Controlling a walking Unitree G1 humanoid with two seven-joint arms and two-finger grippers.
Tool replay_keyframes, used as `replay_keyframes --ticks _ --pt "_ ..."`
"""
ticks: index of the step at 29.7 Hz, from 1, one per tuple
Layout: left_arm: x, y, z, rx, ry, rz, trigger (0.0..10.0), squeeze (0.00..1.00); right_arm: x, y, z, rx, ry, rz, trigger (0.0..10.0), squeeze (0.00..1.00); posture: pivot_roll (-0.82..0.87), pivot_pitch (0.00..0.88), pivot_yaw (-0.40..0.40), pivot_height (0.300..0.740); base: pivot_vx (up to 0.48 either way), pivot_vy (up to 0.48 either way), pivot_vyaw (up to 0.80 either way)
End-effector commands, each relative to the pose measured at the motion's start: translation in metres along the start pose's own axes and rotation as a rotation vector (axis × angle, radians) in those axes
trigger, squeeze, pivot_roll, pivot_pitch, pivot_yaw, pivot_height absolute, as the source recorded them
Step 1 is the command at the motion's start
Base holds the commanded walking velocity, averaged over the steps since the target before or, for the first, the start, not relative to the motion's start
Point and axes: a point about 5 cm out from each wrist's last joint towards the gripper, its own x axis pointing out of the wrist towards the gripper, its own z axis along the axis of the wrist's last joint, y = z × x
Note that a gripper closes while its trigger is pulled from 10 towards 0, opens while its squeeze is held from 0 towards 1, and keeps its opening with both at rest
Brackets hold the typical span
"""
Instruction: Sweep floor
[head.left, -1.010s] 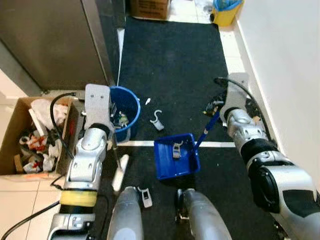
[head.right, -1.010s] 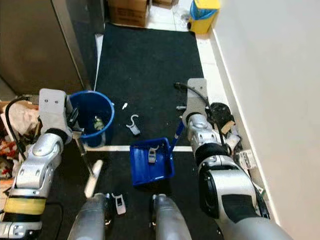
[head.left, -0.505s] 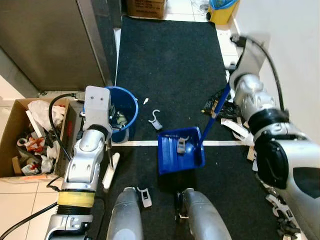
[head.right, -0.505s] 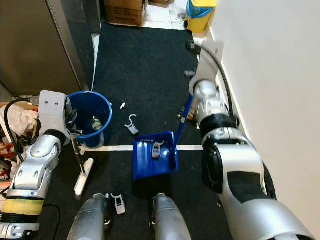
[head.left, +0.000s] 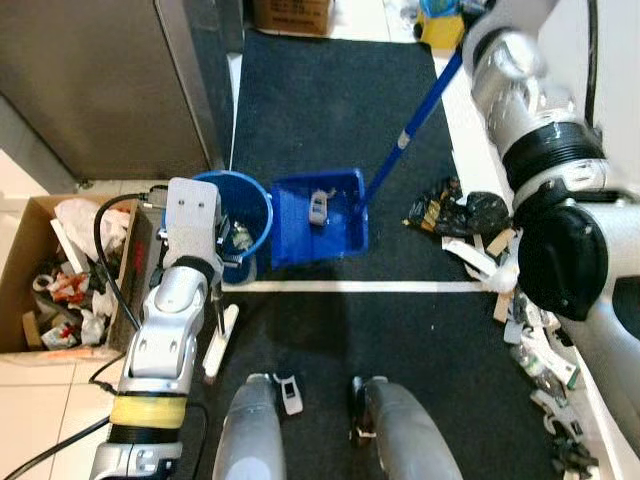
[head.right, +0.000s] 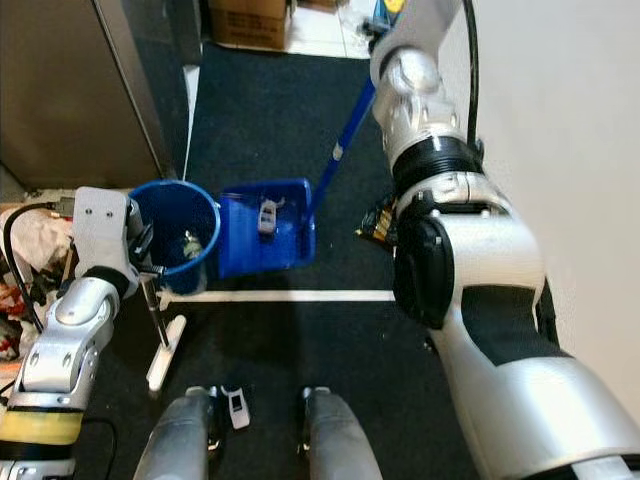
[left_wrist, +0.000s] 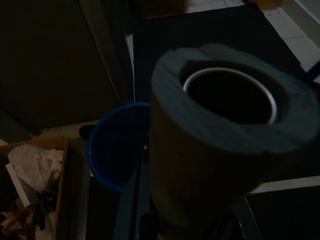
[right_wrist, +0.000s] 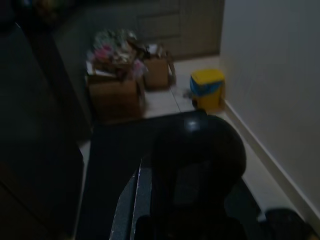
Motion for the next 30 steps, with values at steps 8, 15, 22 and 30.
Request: replay_keyframes --ticks 8,15,22,30 --pt "-0.011 0.005 0.013 -0.019 -0.06 -0.007 10.0 0.0 -0.001 0.018 0.013 0.019 -0.064 0.04 10.0 0.0 0.18 0.067 -0.149 0.74 0.0 0.0 0.0" --pt "-0.011 0.0 0.008 -0.024 -0.042 -0.014 10.0 0.0 0.0 -0.003 0.008 0.024 -0.061 -0.024 10.0 0.0 0.16 0.07 -0.134 0.74 0.0 0.0 0.0" --pt "-0.007 -0.007 0.011 -0.025 -0.039 -0.043 10.0 0.0 0.0 -0.058 -0.014 -0.062 -0.005 -0.172 10.0 0.0 0.14 0.07 -0.106 0.74 0.0 0.0 0.0" --pt "-0.001 -0.003 0.017 -0.021 -0.047 -0.027 10.0 0.0 -0.015 -0.095 -0.078 -0.042 0.153 -0.249 10.0 0.0 0.13 0.068 -0.068 0.74 0.0 0.0 0.0"
